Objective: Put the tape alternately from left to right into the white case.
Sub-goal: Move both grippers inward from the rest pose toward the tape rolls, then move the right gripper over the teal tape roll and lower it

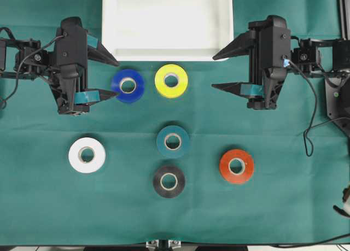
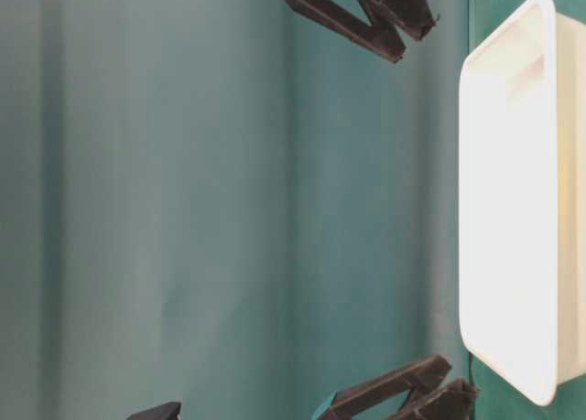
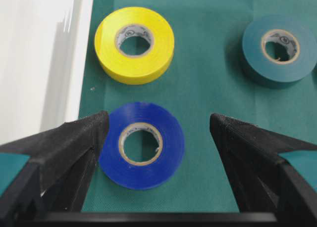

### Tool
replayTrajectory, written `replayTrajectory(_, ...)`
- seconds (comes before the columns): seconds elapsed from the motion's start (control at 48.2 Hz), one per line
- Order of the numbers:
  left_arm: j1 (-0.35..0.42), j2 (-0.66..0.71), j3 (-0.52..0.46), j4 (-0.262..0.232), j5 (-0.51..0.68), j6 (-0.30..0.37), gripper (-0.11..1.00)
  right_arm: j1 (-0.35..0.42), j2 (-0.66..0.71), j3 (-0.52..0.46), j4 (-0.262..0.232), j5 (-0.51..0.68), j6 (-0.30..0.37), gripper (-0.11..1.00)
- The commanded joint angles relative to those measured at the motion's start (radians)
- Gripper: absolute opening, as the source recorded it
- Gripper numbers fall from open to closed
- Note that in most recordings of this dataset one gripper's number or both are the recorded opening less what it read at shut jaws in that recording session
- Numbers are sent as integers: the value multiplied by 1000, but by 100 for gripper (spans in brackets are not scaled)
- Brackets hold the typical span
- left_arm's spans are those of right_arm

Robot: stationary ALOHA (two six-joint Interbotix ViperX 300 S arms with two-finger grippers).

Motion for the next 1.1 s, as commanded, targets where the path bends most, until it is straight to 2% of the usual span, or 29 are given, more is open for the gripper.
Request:
replayTrajectory(0.0, 3, -8, -23, -2, -5, 2, 63, -2, -6, -23, 0, -5, 2, 82)
replayTrajectory(0.477, 3, -8, -20, -3, -5, 2, 63, 6, 26, -32, -2, -5, 32, 82)
replayTrajectory(1.079, 3, -8, -12, -3, -5, -2, 62, 34, 158, -98, 0, 17, 34, 82)
